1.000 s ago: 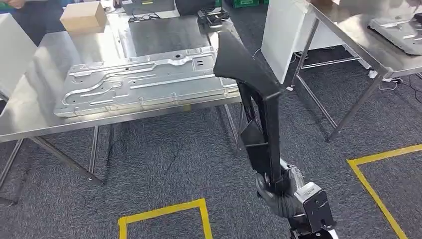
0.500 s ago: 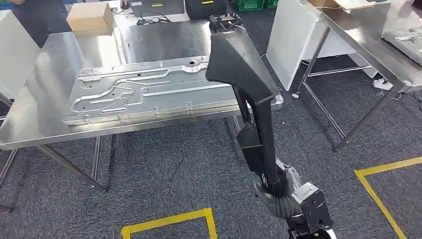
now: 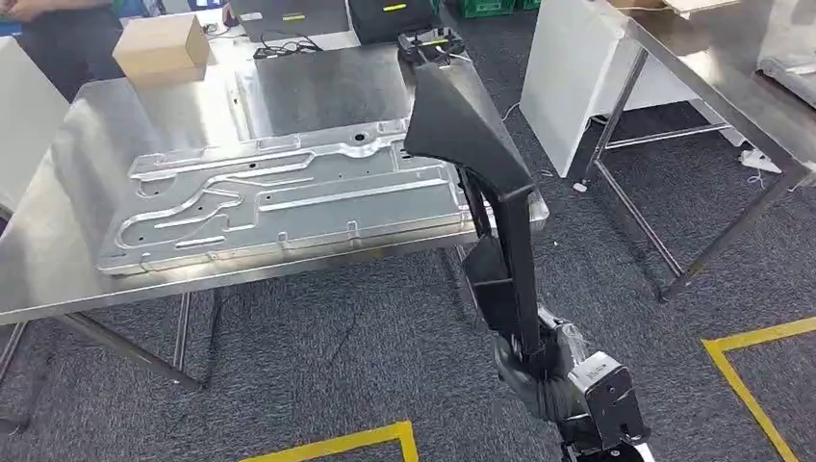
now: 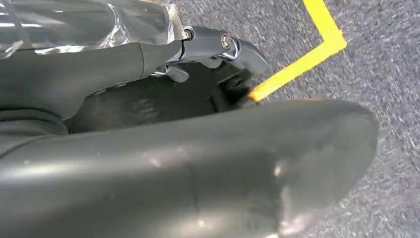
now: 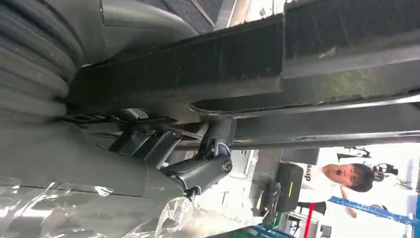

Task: Take the parts from the cabinet and place them on the table.

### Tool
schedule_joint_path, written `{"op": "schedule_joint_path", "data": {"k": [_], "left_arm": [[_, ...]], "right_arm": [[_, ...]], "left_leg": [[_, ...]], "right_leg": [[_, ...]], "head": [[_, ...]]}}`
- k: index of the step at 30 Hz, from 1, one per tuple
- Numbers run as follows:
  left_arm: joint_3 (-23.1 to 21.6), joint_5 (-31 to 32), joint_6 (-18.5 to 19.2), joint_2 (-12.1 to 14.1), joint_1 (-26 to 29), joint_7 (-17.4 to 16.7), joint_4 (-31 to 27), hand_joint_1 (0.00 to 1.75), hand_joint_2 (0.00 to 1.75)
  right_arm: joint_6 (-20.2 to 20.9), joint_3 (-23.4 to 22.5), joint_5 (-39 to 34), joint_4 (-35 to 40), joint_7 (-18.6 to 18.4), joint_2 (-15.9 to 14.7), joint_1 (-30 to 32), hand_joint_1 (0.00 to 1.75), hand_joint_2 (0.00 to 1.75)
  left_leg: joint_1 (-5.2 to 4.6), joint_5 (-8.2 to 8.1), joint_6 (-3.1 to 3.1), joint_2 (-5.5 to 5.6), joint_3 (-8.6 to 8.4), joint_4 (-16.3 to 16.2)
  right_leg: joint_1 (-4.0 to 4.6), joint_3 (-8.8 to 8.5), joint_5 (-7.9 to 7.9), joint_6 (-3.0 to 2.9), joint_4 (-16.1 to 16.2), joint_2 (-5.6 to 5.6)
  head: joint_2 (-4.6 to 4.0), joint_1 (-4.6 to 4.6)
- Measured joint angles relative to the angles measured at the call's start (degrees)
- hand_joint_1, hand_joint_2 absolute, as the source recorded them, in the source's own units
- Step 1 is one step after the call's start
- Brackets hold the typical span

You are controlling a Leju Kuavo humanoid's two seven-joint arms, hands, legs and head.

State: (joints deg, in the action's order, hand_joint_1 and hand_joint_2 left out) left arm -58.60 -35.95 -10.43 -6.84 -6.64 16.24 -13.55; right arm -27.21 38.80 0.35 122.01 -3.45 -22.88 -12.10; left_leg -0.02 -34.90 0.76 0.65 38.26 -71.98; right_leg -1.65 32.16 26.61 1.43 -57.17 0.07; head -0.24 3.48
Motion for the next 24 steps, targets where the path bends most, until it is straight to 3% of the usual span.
{"op": "schedule_joint_path", "data": {"k": [1,3,4,5,7,9,10,13,14,15,16,17,18,19,20,21,22,24], "left_arm": [[0.0,-0.07,0.0,0.02,0.02,-0.02,0.0,0.0,0.0],[-0.02,-0.04,0.09,0.02,0.08,-0.02,0.02,0.0,0.0],[-0.07,-0.04,0.11,0.07,0.19,-0.02,0.02,0.0,0.0],[-0.09,-0.13,0.13,0.04,0.19,-0.07,0.04,0.0,0.0],[-0.07,-0.09,0.13,0.09,0.15,-0.07,0.07,0.0,0.0],[-0.07,-0.11,0.11,0.0,0.18,-0.02,0.07,0.0,0.0],[-0.07,-0.18,0.13,0.0,0.1,-0.02,0.07,0.0,0.0],[-0.07,-0.09,0.15,-0.02,0.06,-0.02,0.07,0.0,0.0],[-0.09,-0.11,0.15,-0.02,0.1,-0.02,0.07,0.0,0.0],[-0.09,-0.13,0.15,-0.02,0.19,-0.02,0.07,0.0,0.0],[-0.11,-0.13,0.22,-0.02,0.26,-0.02,0.07,0.0,0.0],[-0.11,-0.11,0.31,-0.02,0.25,-0.02,0.07,0.0,0.0],[-0.13,-0.11,0.42,-0.04,0.22,-0.04,0.07,0.0,0.0],[-0.15,-0.11,0.5,-0.04,0.31,-0.04,0.09,0.0,0.0],[-0.22,-0.09,0.59,-0.04,0.11,-0.26,0.09,0.0,0.0],[-0.26,-0.11,0.59,-0.04,-0.11,-0.24,0.09,0.0,0.0],[-0.35,-0.09,0.66,-0.07,-0.12,-0.26,0.09,0.0,0.0],[-0.39,-0.13,0.72,-0.02,-0.12,-0.26,0.11,0.0,0.0]], "right_arm": [[0.0,0.02,0.0,0.0,0.02,0.0,0.0,1.75,1.75],[0.0,0.0,0.0,0.0,0.02,0.0,-0.08,1.75,1.75],[0.0,0.0,0.0,-0.02,0.02,-0.02,-0.06,1.75,1.75],[0.0,0.0,-0.02,-0.09,0.0,-0.02,-0.29,1.75,1.75],[0.0,-0.04,-0.13,-0.09,-0.04,-0.02,-0.21,1.75,1.75],[-0.02,-0.13,-0.17,-0.07,0.0,-0.09,-0.21,1.75,1.75],[-0.02,-0.13,-0.18,-0.04,0.0,-0.09,-0.37,1.75,1.75],[-0.04,-0.24,-0.17,-0.04,0.02,-0.11,-0.34,1.75,1.75],[-0.04,-0.24,-0.18,-0.07,0.0,-0.13,-0.2,1.75,1.75],[-0.04,-0.24,-0.17,-0.07,-0.07,-0.15,-0.17,1.75,1.75],[0.02,-0.24,0.02,-0.07,-0.15,-0.15,-0.21,1.75,1.75],[0.15,-0.24,0.37,-0.07,-0.37,-0.15,-0.34,1.75,1.75],[0.42,-0.24,0.96,-0.07,-0.77,-0.15,-0.46,1.75,1.75],[0.66,-0.2,1.51,-0.15,-1.2,-0.18,-0.65,1.75,1.75],[0.83,-0.13,1.97,-0.26,-1.37,-0.17,-0.79,1.75,1.75],[0.92,-0.02,2.14,-0.33,-1.68,-0.13,-1.14,1.75,1.75],[1.07,0.07,2.32,-0.33,-1.88,-0.13,-1.26,1.75,1.75],[1.27,0.31,2.67,-0.35,-2.08,-0.09,-1.77,1.75,1.75]], "left_leg": [[0.06,2.4,0.06,-0.06,-0.57,3.36],[0.06,10.62,0.58,-0.2,-2.66,12.88],[-0.3,12.46,0.95,-0.25,-2.59,14.54],[-0.61,9.99,1.52,-0.23,-2.79,14.61],[-0.7,11.22,2.35,-0.29,-3.5,15.33],[-0.4,10.94,3.18,-0.2,-5.85,16.16],[-0.52,10.7,3.56,-0.24,-6.48,16.4],[-0.66,9.69,4.25,-0.16,-7.49,16.45],[-0.76,9.16,4.38,-0.02,-7.98,16.45],[-0.79,8.62,4.39,0.16,-8.59,16.45],[-0.8,8.05,4.28,0.57,-9.31,16.44],[-0.78,7.42,4.03,1.1,-10.17,16.43],[-0.74,6.68,3.85,1.35,-11.2,16.43],[-0.74,6.0,3.56,1.57,-11.14,16.54],[-0.91,5.51,3.24,1.84,-11.91,16.3],[-0.93,5.22,2.93,2.16,-11.49,16.67],[-0.88,5.02,2.61,2.32,-11.86,16.81],[-0.97,4.88,2.17,2.47,-12.63,16.36]], "right_leg": [[-0.07,-0.91,0.64,0.18,0.0,0.01],[-0.16,-2.69,1.89,0.58,0.09,-0.01],[-0.03,-3.37,2.33,0.9,0.03,0.08],[-0.03,-3.29,2.64,1.29,0.34,0.3],[-0.03,-3.9,2.34,2.22,-0.27,0.27],[-0.31,-4.3,2.87,2.46,-1.38,0.2],[-0.18,-3.18,3.13,2.58,-3.89,0.17],[0.21,4.49,7.44,2.47,-15.11,0.19],[0.28,6.82,8.54,2.53,-17.17,0.19],[0.29,7.93,8.34,2.5,-16.84,0.19],[0.3,7.99,7.15,2.4,-14.75,0.19],[0.29,7.11,4.46,2.24,-10.8,0.23],[0.24,5.59,0.3,2.22,-5.55,0.55],[0.13,4.6,-4.3,2.29,-1.15,2.0],[0.33,4.76,-3.34,2.13,-0.62,2.36],[0.44,4.48,-2.7,1.81,-0.66,1.93],[0.47,4.36,-3.4,1.33,-0.51,1.75],[0.17,3.23,-2.57,0.31,-0.32,0.68]], "head": [[0.0,0.0],[0.0,0.02],[0.0,0.0],[0.0,0.02],[0.0,-0.04],[0.0,-0.13],[0.0,-0.11],[0.0,-0.28],[0.0,-0.28],[0.0,-0.26],[0.0,-0.28],[0.0,-0.26],[0.0,-0.28],[0.0,-0.26],[0.0,-0.2],[0.0,-0.35],[0.0,-0.28],[0.0,-0.28]]}}
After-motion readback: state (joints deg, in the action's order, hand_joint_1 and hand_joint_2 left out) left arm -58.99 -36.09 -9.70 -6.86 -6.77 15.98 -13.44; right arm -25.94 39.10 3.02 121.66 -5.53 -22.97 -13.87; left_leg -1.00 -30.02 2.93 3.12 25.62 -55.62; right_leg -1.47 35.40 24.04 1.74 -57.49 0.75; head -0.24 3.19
